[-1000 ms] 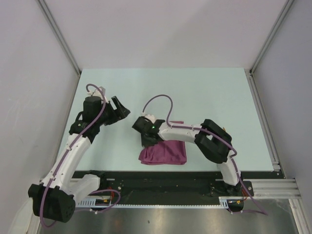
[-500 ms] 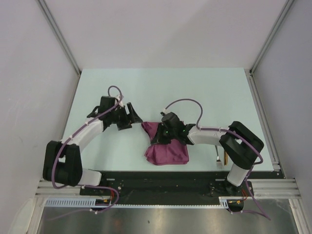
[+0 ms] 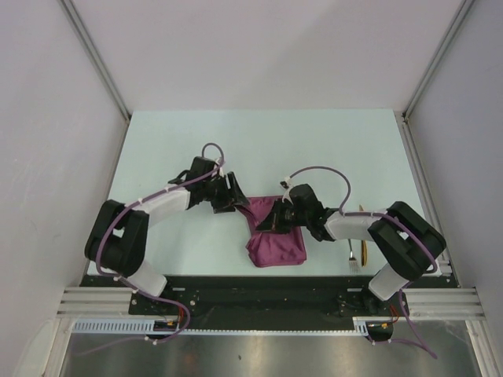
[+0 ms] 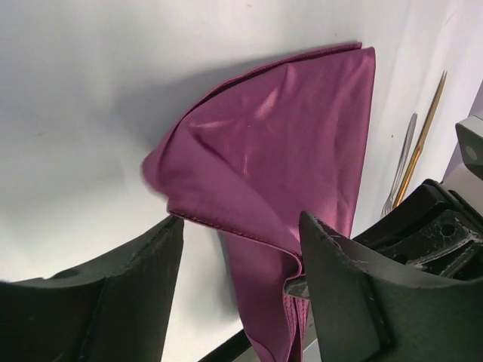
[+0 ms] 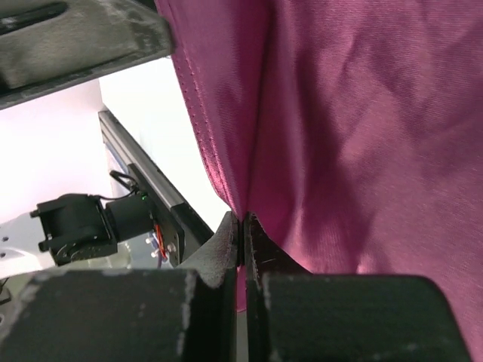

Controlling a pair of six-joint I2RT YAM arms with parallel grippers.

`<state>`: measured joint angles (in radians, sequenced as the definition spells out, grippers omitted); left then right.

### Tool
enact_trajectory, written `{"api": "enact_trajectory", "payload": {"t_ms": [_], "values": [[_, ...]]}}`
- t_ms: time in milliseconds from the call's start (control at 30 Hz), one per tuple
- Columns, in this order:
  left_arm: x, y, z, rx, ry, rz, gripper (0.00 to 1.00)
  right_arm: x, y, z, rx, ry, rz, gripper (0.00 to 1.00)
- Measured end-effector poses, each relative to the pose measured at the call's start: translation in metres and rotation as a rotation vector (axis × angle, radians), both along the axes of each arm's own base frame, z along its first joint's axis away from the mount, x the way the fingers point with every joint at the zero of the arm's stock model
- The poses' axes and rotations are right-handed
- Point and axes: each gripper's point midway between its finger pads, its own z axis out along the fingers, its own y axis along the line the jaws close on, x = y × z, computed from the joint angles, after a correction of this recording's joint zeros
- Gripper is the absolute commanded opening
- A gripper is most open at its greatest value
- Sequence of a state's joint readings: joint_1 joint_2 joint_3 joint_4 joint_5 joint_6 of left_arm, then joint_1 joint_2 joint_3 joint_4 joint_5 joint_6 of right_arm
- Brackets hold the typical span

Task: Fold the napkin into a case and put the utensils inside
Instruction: Fold the lower triangle-folded napkin at the center of the board.

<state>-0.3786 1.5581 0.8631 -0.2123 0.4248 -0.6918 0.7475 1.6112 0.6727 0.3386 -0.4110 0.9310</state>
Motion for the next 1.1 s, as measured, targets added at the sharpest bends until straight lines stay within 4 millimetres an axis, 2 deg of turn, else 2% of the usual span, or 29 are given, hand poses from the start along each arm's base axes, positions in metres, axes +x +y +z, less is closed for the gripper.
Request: {"api": "enact_trajectory", "payload": {"t_ms": [200, 267, 400, 600, 733, 900, 1100], "values": [[0.0, -0.024, -0.009, 0.021, 0.024, -0.021, 0.47, -0.005, -0.014, -0.004, 0.028, 0.014, 0.006, 0.0], [0.003, -0.03, -0.008, 0.028, 0.019, -0.02, 0.39, -0.006, -0.019, -0.004, 0.04, 0.013, 0.01, 0.0], [0.014, -0.041, 0.0, 0.034, -0.007, -0.012, 0.33, -0.007, -0.026, -0.003, 0.059, 0.011, 0.02, 0.0], [0.027, -0.071, 0.008, 0.045, -0.038, -0.037, 0.3, -0.005, -0.043, -0.01, 0.06, 0.02, 0.025, 0.0], [0.023, -0.09, 0.001, 0.057, -0.02, -0.059, 0.28, -0.003, -0.052, -0.015, 0.047, 0.021, 0.035, 0.0], [0.02, -0.102, -0.011, 0.081, 0.008, -0.068, 0.26, -0.003, -0.063, -0.021, 0.029, 0.02, 0.049, 0.0], [0.026, -0.11, -0.018, 0.096, 0.012, -0.062, 0.26, -0.006, -0.072, -0.028, 0.012, 0.029, 0.057, 0.03]]}}
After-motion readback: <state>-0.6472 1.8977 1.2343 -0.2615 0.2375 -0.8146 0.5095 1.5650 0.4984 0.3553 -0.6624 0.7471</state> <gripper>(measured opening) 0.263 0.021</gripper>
